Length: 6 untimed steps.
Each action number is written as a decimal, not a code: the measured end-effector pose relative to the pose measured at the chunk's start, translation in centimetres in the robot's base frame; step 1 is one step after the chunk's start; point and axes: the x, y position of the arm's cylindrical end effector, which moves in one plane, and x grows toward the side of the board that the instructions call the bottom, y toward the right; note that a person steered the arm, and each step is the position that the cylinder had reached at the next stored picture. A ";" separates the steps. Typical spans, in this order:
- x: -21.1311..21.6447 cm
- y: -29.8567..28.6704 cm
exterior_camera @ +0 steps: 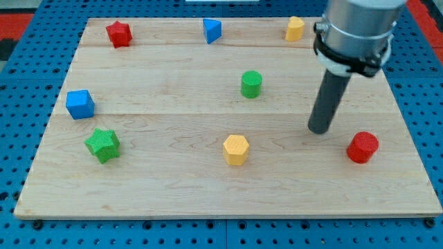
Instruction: Move the red circle to the right of the green circle
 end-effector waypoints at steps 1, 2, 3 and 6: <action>3.7 -2.4; 8.0 1.0; 5.9 6.9; -8.4 3.8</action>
